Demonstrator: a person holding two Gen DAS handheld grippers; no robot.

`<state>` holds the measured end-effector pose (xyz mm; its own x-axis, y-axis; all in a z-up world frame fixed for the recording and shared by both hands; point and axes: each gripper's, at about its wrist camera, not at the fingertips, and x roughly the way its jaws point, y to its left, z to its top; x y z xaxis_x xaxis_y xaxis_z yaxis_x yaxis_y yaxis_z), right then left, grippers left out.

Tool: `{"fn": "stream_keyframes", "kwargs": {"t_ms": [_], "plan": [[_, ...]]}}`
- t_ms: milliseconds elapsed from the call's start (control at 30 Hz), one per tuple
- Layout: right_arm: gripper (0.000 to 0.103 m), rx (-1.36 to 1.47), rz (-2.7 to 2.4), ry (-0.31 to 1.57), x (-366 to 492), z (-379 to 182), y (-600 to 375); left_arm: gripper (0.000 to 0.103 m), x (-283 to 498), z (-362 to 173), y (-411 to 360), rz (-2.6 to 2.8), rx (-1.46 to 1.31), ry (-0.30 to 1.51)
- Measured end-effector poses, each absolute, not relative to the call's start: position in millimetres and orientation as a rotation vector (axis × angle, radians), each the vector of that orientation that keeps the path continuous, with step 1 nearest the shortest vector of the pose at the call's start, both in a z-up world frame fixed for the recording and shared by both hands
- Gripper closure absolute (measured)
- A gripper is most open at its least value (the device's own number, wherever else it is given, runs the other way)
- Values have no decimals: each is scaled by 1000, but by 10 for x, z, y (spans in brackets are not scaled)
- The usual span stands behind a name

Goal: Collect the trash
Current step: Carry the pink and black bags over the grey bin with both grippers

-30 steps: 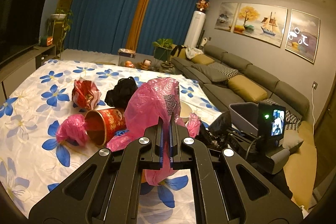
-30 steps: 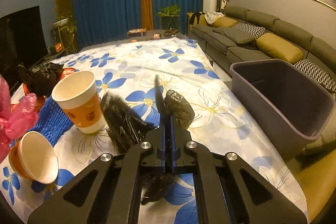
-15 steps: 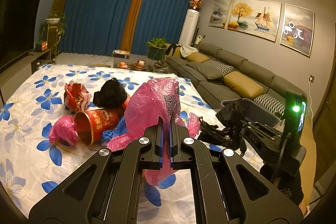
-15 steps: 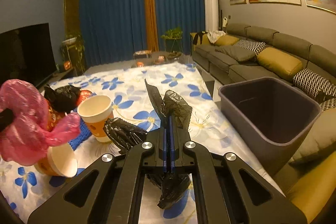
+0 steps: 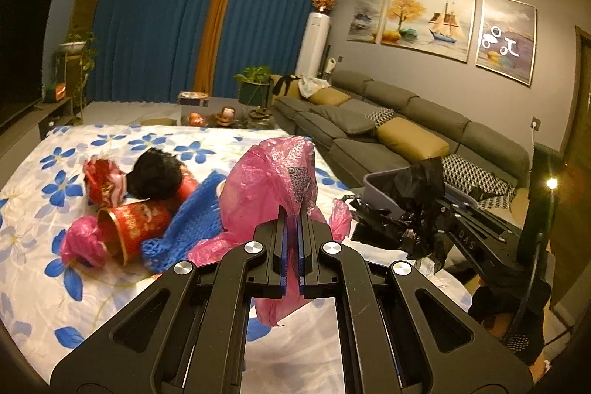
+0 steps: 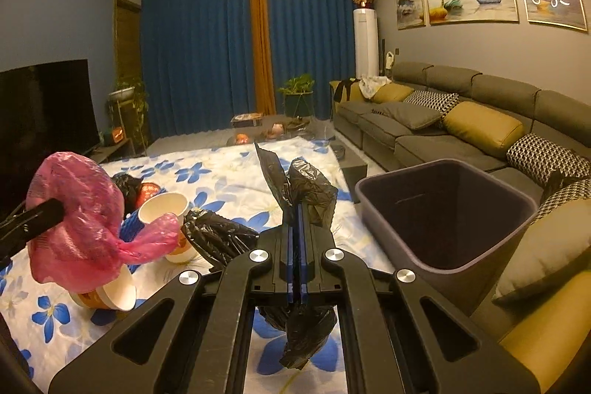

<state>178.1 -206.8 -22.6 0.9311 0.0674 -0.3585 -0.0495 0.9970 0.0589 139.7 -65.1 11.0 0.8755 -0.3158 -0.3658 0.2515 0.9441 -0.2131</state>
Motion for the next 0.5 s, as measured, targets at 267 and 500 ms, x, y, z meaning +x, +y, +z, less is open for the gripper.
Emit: {"fn": "stream_keyframes", "kwargs": {"t_ms": [267, 500], "plan": [[100, 57, 38, 324, 1734, -124, -2262, 100, 1539, 207, -934, -350, -129, 394], [100, 68, -34, 279, 1774, 12, -2549, 100, 1763, 325, -1288, -413, -98, 375]]}}
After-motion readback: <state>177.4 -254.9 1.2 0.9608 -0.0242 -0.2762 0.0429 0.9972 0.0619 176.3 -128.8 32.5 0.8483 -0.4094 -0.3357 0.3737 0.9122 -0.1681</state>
